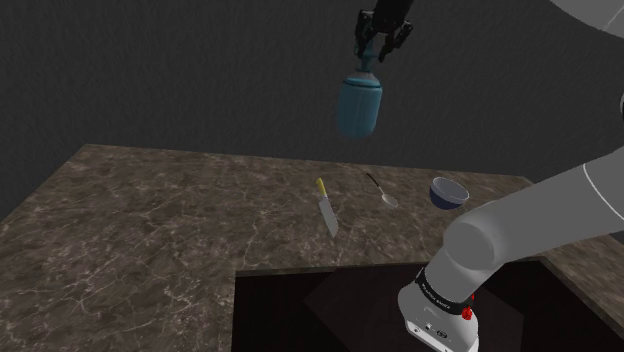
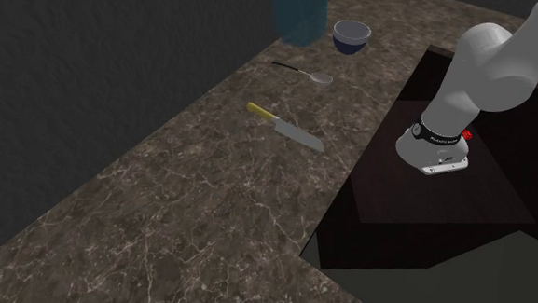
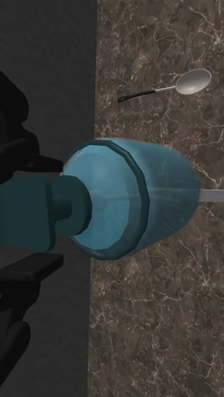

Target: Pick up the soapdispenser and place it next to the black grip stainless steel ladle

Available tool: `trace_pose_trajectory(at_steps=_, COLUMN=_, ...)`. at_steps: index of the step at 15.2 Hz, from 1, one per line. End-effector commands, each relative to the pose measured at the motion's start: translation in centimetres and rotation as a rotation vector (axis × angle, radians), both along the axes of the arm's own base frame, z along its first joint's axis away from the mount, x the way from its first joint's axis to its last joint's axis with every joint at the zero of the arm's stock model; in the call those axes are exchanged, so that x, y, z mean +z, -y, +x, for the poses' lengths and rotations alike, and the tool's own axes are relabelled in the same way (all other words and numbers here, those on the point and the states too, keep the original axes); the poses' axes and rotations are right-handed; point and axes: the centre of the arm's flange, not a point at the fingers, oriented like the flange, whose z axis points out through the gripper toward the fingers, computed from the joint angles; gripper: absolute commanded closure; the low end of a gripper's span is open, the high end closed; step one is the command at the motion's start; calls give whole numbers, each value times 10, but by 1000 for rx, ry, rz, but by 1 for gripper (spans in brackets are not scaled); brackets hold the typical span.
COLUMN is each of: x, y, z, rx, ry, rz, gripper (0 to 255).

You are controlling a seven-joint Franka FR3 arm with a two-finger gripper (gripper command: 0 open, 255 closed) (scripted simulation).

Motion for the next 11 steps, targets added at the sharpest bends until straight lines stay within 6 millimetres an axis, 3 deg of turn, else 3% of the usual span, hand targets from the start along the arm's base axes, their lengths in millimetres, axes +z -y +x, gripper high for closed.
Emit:
trace_pose_trajectory(at_steps=1, x=19, y=20, z=-12, rx=1, ry=1, rz=0, gripper=255)
trace_pose_trajectory(at_steps=5, x=50, y=61, z=-32, rx=1, ry=1, rz=0, gripper=255)
trace_pose_trajectory(at_steps=11, x=19, y=61, z=-32, rx=1, ry=1, rz=0, gripper=255)
